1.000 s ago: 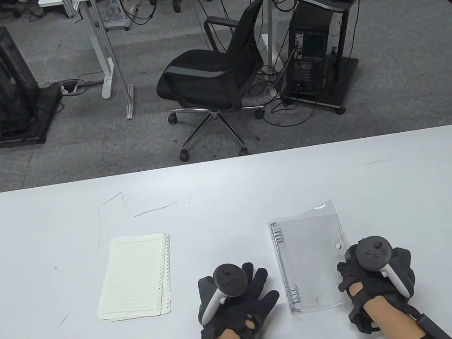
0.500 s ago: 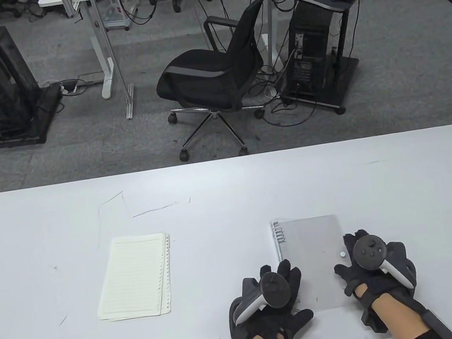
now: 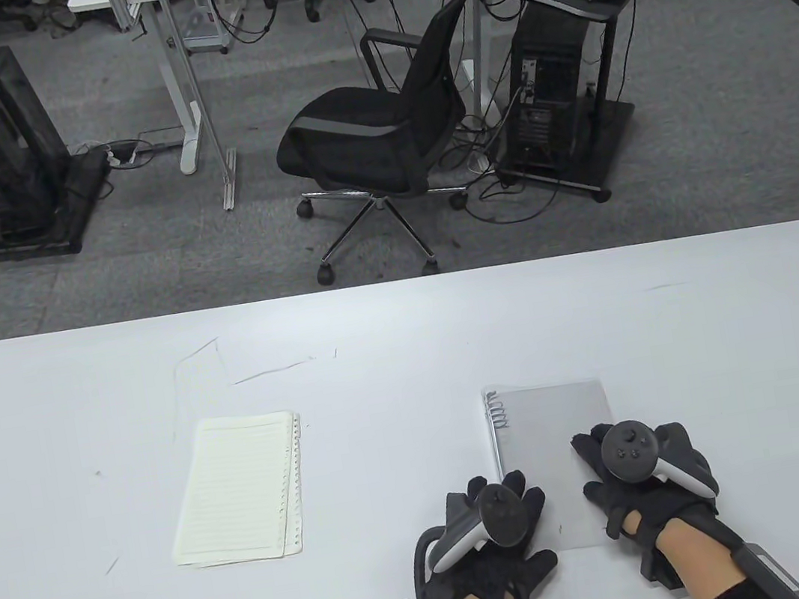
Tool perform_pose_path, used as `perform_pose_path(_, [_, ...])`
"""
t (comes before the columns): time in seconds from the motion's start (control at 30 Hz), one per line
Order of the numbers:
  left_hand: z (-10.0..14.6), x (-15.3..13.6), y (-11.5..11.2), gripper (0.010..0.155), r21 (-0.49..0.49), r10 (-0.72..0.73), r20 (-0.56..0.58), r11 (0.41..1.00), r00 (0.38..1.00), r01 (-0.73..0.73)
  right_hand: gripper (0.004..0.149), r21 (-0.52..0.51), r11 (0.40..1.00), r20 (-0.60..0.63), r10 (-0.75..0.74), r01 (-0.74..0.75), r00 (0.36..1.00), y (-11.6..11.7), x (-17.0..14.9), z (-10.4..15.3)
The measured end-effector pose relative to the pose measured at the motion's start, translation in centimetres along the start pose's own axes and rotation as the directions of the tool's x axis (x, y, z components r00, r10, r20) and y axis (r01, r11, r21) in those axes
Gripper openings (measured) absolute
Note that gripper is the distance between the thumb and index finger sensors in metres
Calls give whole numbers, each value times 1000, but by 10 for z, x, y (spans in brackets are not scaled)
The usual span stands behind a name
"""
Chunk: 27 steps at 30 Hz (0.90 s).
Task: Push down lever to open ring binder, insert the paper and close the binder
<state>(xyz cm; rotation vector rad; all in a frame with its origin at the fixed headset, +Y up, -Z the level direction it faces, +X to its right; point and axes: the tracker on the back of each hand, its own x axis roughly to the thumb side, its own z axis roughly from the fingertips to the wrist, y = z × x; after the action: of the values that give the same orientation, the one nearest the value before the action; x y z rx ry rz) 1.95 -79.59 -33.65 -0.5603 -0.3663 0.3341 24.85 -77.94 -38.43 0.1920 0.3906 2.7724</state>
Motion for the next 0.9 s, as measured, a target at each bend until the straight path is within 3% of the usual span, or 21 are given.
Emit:
perform_pose_path(0.17, [0,2,1,76,9,-16,-17,1000,1000,16,67,-7,999,3,-42,42,999,-2,-6,0])
perform_pose_path(0.3, [0,3,0,76,30,-37,-23,999,999,37,63,-88,990,-9,-110,109,994,-21,-16,9])
perform_pose_path(0.37, [1,3,0,76,36,-40,-24,998,999,41,61,-145,987,-49,-77,69,996,-32,-24,14])
perform_pose_path(0.47, [0,3,0,77,37,-42,-27,998,999,43,59,-96,995,-148,-37,23,988,-37,-42,22])
perform_pose_path(0.63, [1,4,0,78,61,-64,-45,996,997,66,58,34,988,-245,-135,148,960,-28,-61,23])
perform_pose_path(0.9, [3,4,5,75,147,-62,-68,987,996,71,58,51,987,-264,-132,150,955,-26,-58,23])
